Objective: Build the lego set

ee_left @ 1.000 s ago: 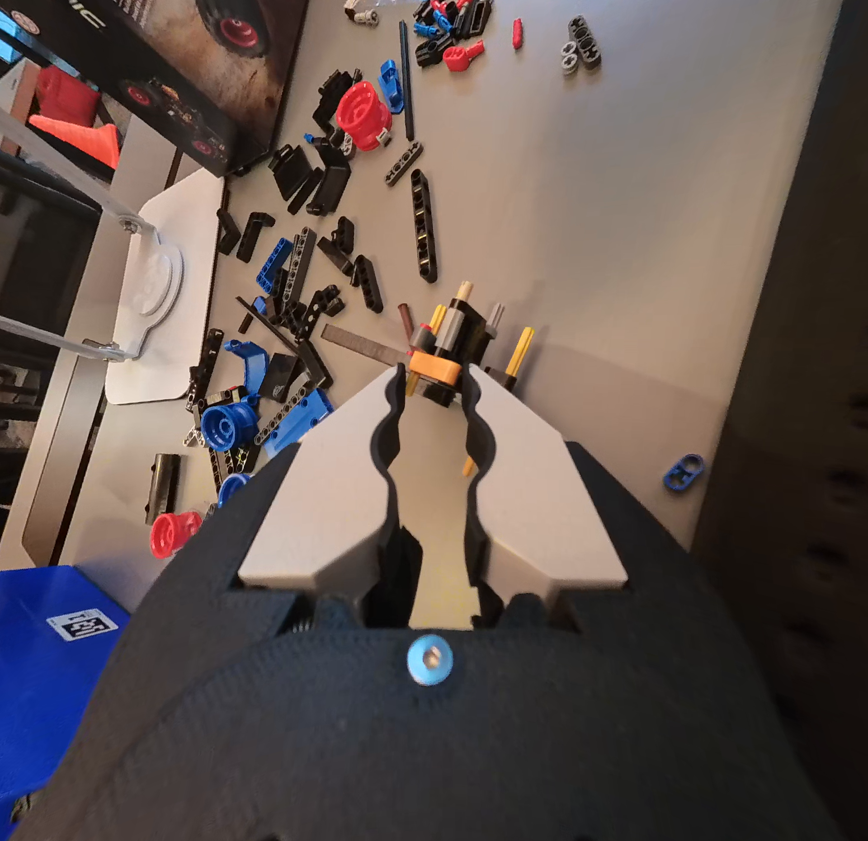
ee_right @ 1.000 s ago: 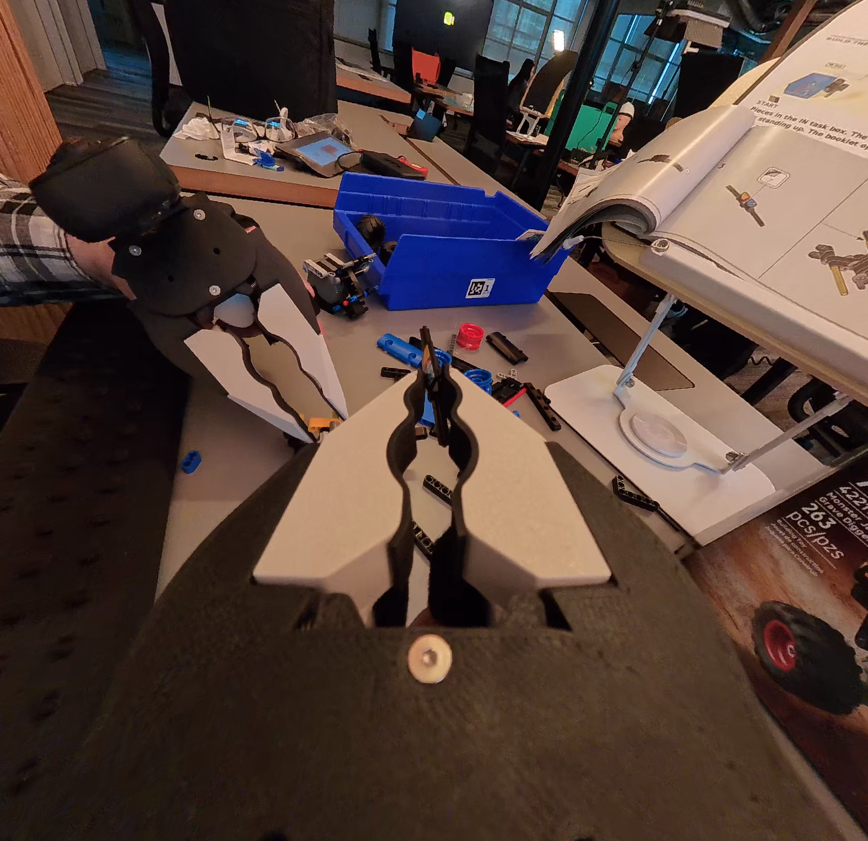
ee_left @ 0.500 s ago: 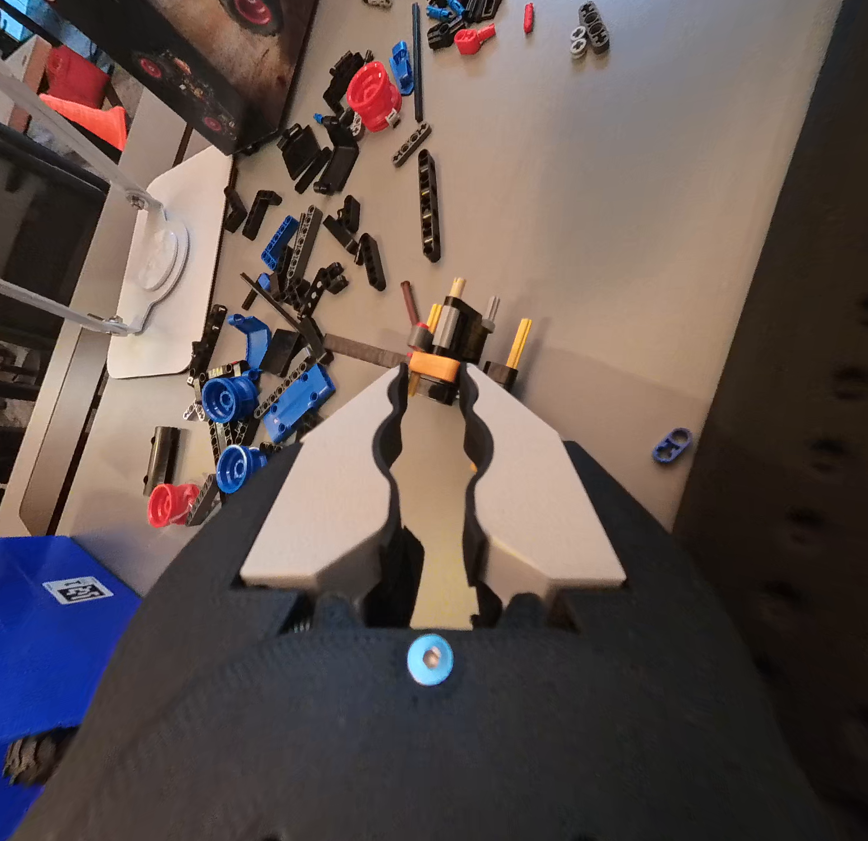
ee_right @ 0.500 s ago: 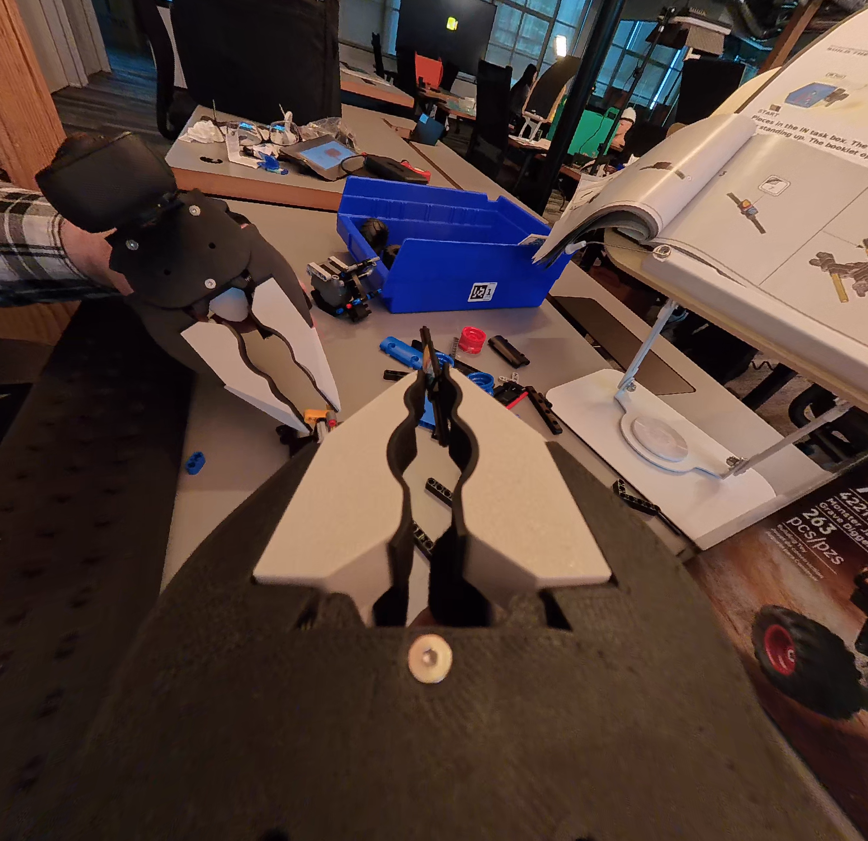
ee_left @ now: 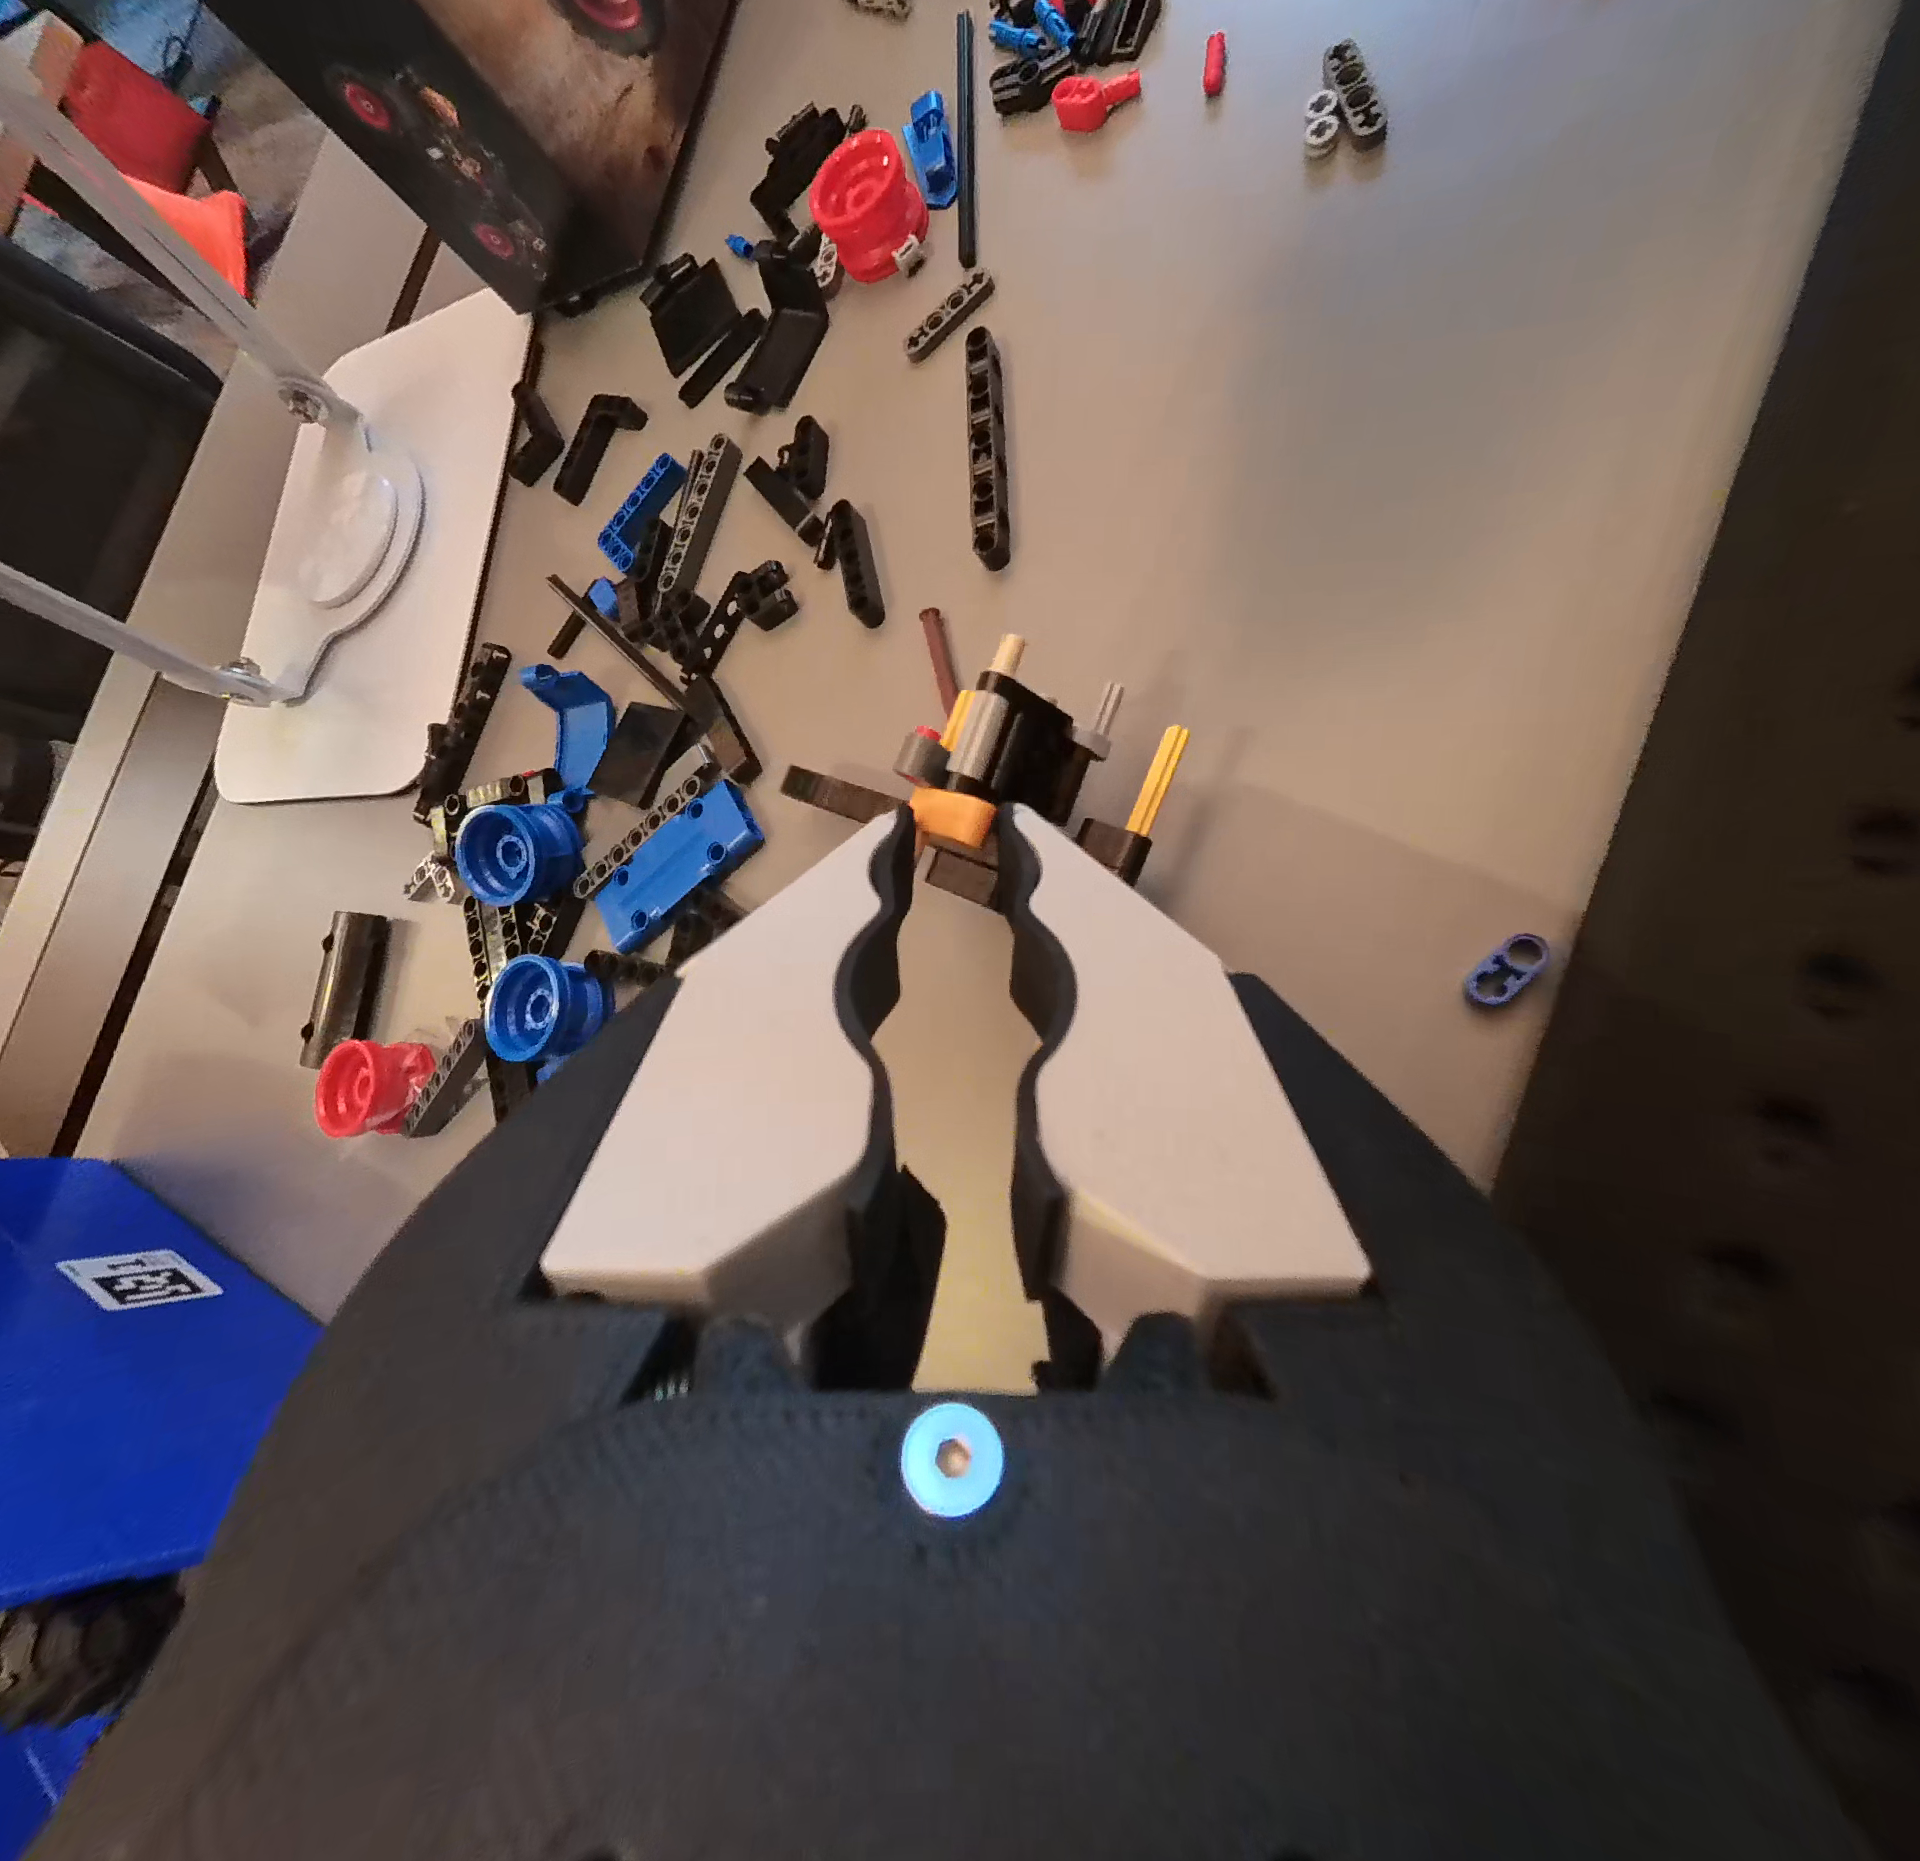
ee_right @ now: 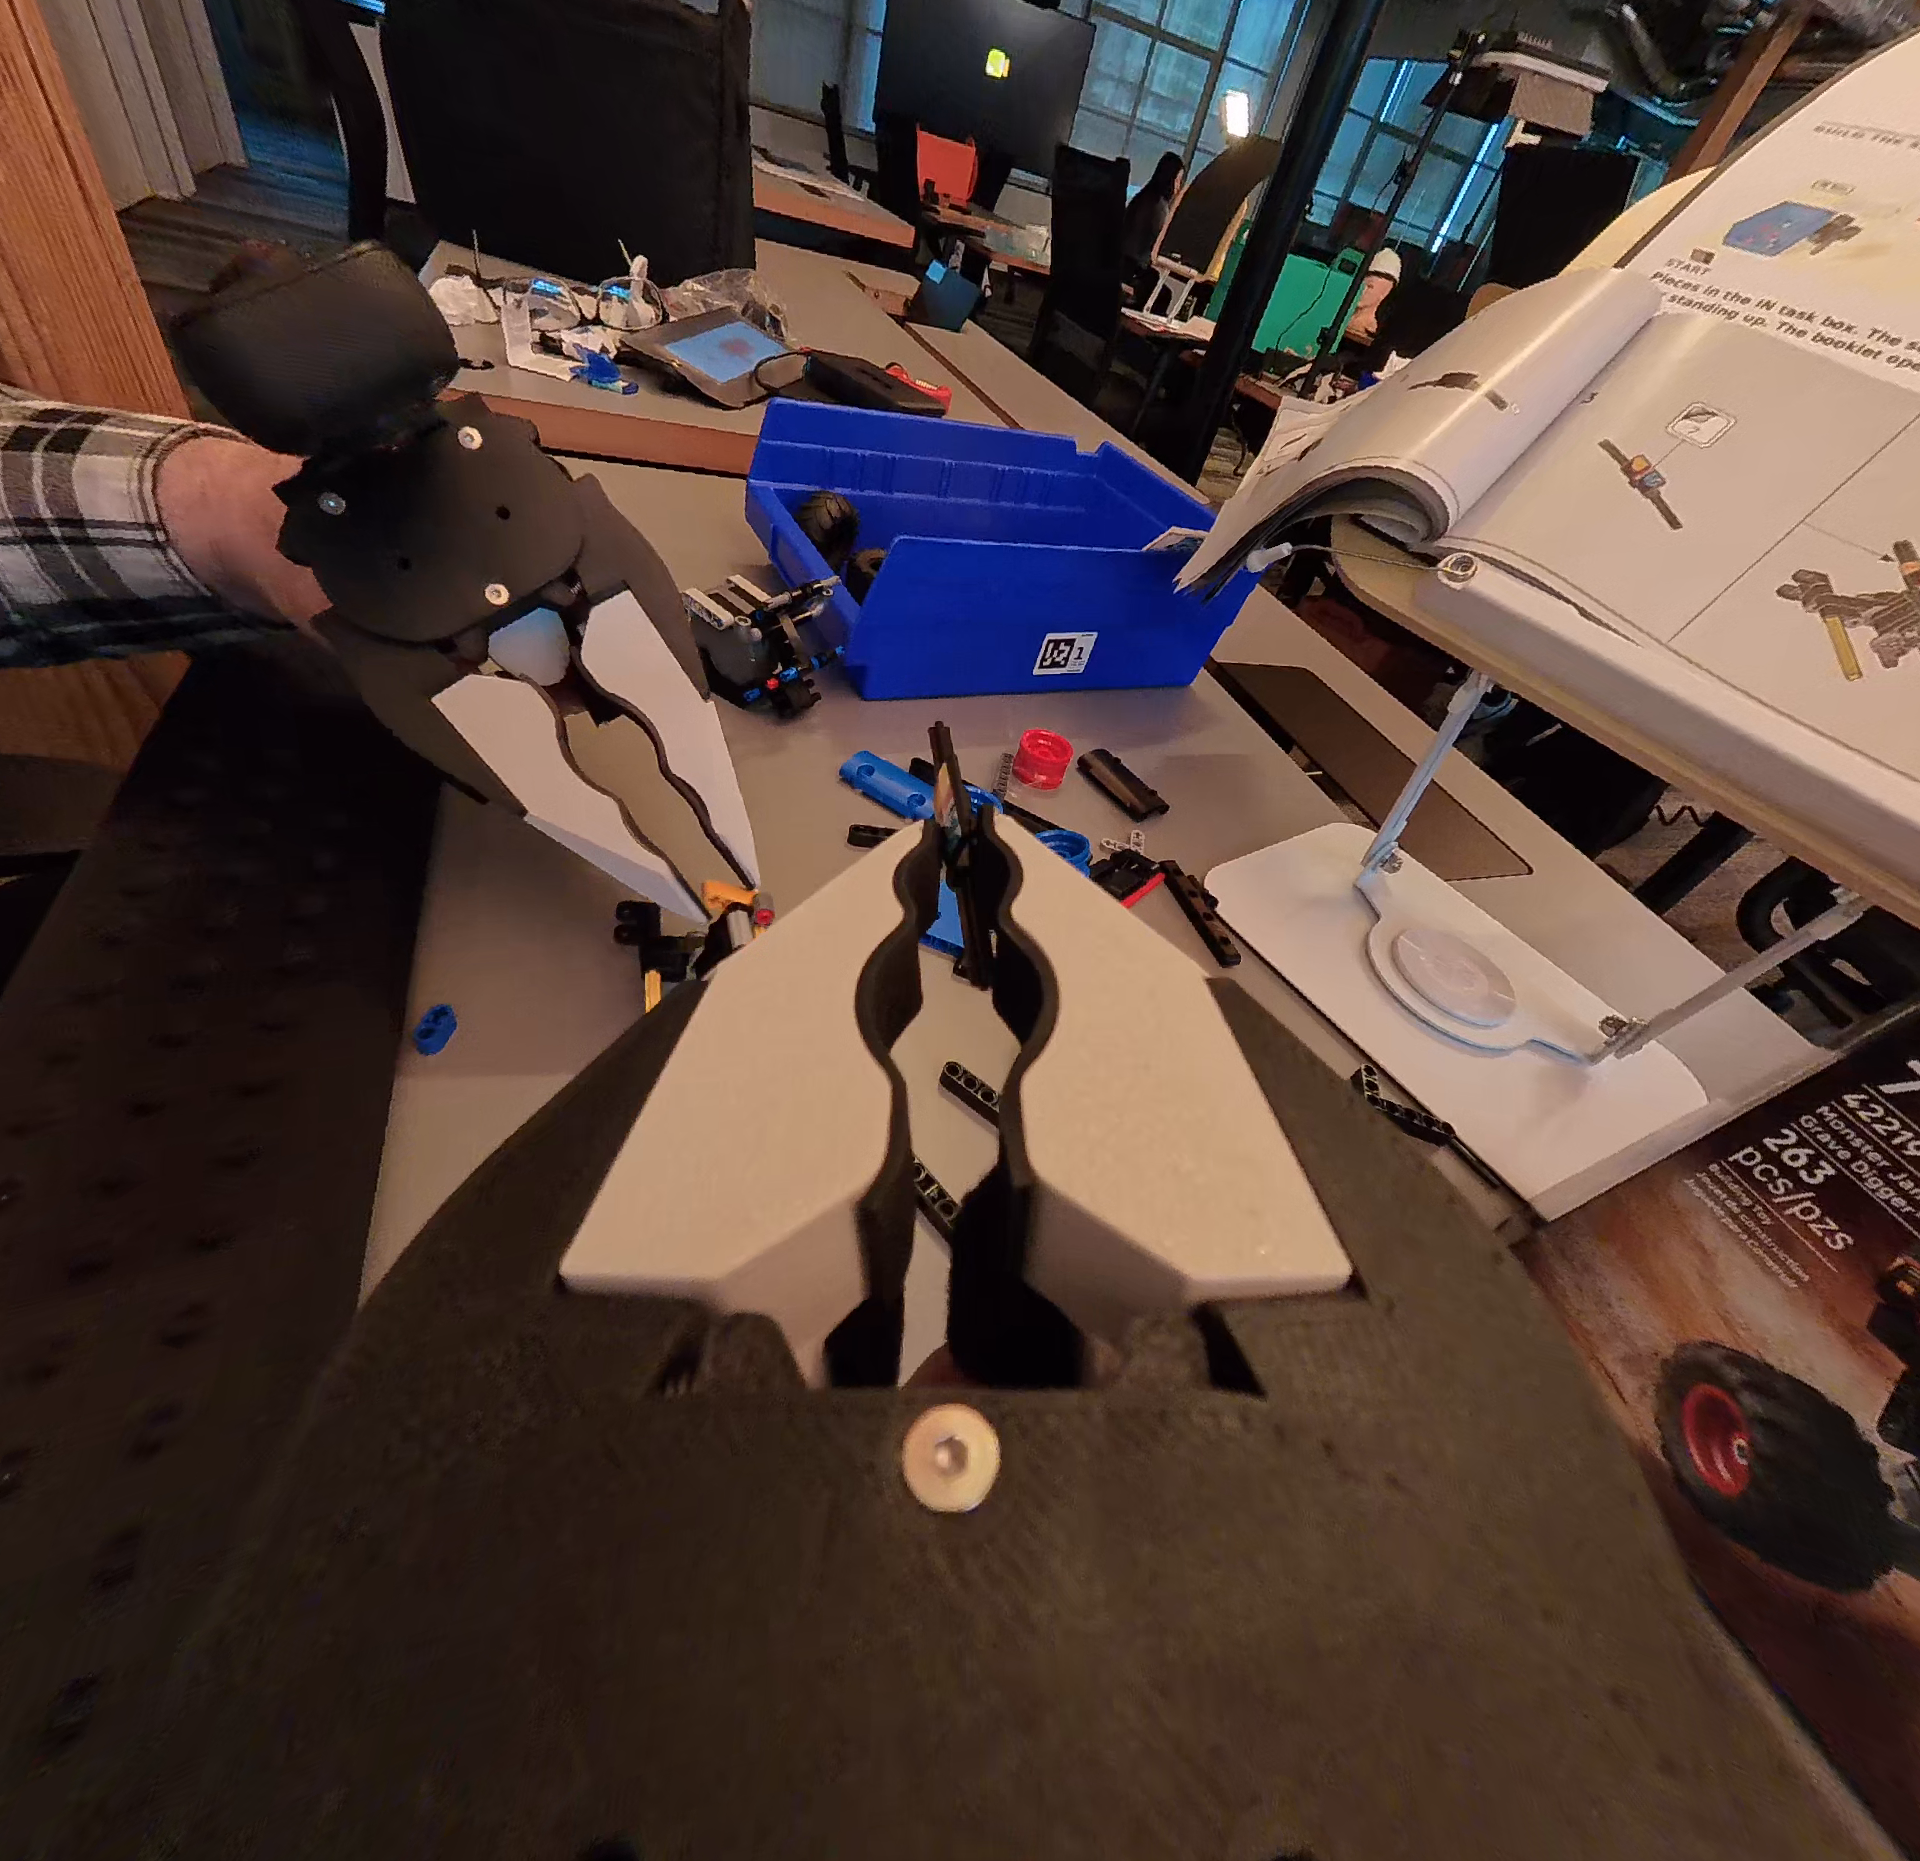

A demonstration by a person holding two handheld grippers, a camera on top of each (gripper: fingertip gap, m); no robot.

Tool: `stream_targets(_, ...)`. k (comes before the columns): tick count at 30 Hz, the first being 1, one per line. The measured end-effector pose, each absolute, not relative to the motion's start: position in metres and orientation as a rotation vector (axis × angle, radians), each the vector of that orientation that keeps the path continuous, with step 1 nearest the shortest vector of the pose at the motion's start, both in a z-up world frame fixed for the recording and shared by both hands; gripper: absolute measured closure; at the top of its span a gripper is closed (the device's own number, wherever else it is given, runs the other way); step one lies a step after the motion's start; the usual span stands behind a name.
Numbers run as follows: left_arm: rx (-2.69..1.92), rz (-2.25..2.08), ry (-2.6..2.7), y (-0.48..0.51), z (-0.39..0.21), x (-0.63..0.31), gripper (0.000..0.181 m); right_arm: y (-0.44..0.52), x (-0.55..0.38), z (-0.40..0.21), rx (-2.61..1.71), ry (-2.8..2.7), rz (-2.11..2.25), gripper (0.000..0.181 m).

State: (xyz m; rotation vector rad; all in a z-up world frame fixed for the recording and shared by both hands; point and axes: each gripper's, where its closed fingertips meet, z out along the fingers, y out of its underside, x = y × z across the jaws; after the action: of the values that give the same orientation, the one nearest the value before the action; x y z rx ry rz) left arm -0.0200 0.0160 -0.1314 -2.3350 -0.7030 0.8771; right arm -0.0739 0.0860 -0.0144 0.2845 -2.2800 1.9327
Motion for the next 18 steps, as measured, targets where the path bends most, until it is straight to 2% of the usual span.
stream_targets(18, -2.181, 0.829, -0.505, 0.042, -0.100, -0.024, 0.173, 0.086, -0.077, -0.018, 0.275, -2.292, 1.916, 0.177)
